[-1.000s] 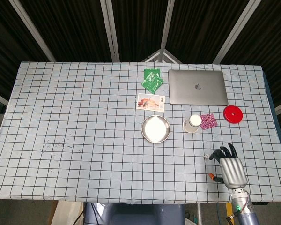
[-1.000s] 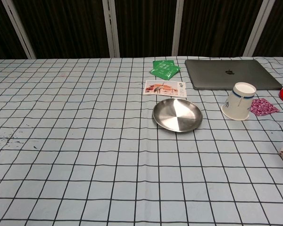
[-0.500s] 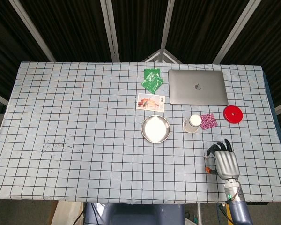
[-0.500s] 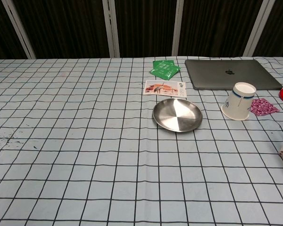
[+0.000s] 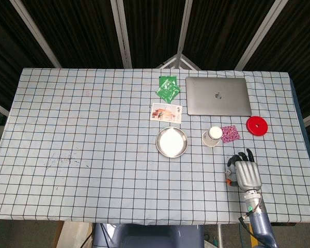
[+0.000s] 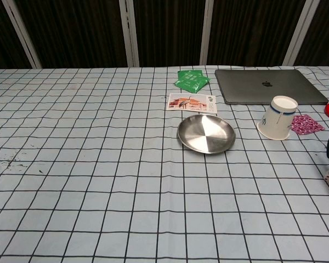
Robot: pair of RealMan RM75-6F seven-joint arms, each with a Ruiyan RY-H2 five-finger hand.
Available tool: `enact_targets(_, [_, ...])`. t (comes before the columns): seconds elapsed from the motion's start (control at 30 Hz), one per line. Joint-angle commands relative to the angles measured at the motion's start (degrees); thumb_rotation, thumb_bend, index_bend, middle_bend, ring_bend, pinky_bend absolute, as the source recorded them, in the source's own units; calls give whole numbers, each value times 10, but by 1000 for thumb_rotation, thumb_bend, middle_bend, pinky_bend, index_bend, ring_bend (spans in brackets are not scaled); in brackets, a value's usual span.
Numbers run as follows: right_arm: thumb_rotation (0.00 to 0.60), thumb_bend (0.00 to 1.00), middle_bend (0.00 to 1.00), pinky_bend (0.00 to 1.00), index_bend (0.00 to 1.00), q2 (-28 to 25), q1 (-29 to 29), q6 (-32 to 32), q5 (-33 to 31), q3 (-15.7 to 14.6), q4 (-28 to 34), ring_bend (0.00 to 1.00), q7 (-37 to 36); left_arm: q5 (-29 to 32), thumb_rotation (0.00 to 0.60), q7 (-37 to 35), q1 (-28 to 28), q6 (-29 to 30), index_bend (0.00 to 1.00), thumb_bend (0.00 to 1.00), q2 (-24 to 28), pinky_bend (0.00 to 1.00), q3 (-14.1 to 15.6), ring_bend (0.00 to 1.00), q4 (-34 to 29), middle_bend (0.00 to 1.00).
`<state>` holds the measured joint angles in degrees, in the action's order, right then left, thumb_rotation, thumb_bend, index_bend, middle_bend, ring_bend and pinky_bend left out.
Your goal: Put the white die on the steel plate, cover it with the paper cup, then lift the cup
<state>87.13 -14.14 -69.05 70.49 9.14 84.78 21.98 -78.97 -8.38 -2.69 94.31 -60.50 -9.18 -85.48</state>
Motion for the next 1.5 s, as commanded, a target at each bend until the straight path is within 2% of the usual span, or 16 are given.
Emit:
enact_targets(0.03, [600,151,348,11,498,1,-4,1,-3,2,-4,193,3,0,600,2,0,1,304,265,0,0,0,0,-1,19])
enact_targets(0.37, [600,168,288,11,498,0,-12,13,-25,0,-13,185,13,-2,600,10,0,2,304,265,-2,0,1,0,-2,18])
enact_targets(0.67, [600,168,286,11,498,-6,-13,13,-30,-9,-7,180,14,-4,600,20,2,0,306,265,-4,0,3,0,-5,18])
enact_targets(1.27, [600,202,286,11,498,14,-29,27,-43,-10,-39,180,12,-1,600,34,4,-1,310,265,-8,0,3,0,-6,18])
enact_targets(1.5, [600,343,287,11,499,16,-32,31,-48,-12,-52,180,10,-1,600,42,5,-2,311,265,-10,0,4,0,-7,16])
